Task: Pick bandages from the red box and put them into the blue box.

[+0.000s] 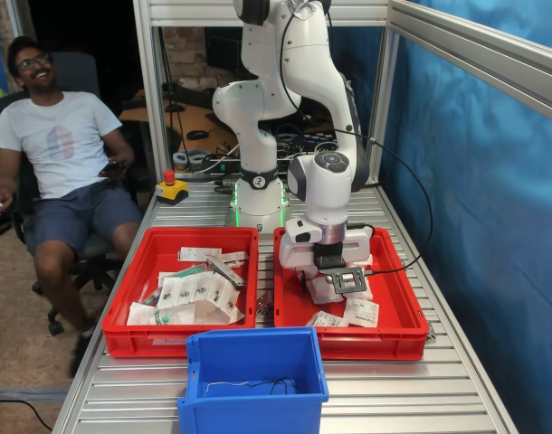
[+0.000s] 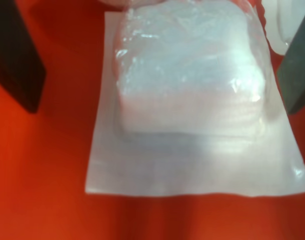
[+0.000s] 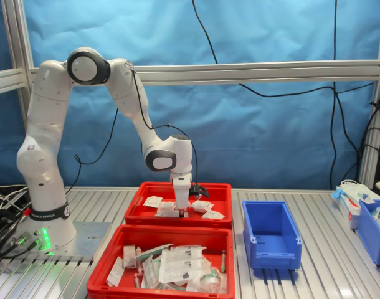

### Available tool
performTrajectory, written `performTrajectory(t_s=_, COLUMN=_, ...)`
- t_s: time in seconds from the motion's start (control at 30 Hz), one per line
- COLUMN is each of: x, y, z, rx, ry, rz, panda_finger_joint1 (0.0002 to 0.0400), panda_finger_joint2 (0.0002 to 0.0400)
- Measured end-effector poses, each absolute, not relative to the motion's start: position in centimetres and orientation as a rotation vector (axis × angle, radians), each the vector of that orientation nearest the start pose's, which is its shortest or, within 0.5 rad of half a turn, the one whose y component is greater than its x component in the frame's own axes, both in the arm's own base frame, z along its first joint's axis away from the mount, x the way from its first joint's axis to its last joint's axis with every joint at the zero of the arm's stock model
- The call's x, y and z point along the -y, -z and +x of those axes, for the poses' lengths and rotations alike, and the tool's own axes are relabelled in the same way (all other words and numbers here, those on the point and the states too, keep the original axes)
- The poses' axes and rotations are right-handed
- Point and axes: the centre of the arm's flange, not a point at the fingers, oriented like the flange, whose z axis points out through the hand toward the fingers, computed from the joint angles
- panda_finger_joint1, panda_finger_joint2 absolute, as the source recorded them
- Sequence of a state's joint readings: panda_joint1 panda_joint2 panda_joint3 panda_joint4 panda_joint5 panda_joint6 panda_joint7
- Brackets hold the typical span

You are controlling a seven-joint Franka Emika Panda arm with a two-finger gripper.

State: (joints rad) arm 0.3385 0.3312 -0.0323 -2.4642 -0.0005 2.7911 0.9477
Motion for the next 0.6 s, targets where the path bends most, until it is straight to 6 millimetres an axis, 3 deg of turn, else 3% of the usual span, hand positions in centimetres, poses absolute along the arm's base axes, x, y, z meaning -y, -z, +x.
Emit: performTrajectory(t_s=0.6, x=-15.6, y=-16.7, z=45.3, rx=-0.949, ry=0.005, rz=-2.995, panda_finger_joint1=0.04, panda_finger_joint2=0.04)
